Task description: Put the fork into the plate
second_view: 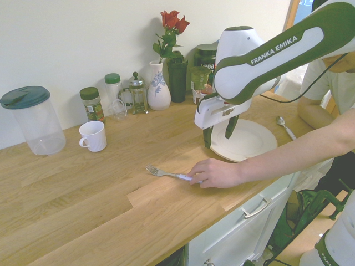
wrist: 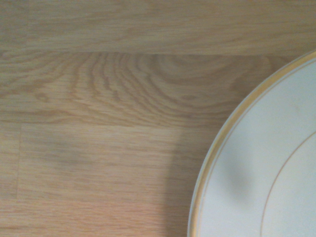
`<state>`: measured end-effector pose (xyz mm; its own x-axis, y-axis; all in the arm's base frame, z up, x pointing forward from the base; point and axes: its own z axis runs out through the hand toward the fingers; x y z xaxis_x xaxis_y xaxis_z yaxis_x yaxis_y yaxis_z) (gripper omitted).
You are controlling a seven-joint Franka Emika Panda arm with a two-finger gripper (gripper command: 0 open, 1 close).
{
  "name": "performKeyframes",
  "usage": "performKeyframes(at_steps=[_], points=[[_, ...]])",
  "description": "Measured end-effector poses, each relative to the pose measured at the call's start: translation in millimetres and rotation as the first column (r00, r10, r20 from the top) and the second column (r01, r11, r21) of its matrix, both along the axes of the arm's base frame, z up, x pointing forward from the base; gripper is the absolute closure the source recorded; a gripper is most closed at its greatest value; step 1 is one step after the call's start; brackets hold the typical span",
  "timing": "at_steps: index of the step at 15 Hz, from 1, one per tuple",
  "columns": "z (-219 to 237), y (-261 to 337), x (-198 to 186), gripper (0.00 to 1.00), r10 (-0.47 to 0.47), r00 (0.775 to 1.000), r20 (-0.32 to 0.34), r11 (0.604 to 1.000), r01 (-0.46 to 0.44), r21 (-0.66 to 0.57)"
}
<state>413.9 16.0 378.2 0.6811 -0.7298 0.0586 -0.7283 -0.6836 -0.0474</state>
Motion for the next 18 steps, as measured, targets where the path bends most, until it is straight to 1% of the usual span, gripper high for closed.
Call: performKeyframes(at_steps=[2,4,7,10,13,16,18], points=[[-0.7,0.2,-0.7,0.00,-0.009,1.000,-0.007,1.000,0.010,0.014],[4.4,4.9,2.5,0.00,-0.019,1.000,0.008,0.999,0.019,0.043],[17.6,30.2,10.4,0.00,0.009,0.999,0.035,0.996,-0.012,0.091],[13.8,66.9,11.7,0.00,0.081,0.996,0.023,0.986,-0.083,0.143],[12.5,88.9,12.1,0.00,0.156,0.988,0.020,0.975,-0.157,0.158],[7.5,114.5,6.2,0.00,0.235,0.972,0.012,0.956,-0.234,0.176],[4.8,135.2,0.1,0.00,0.296,0.955,-0.003,0.939,-0.290,0.186]])
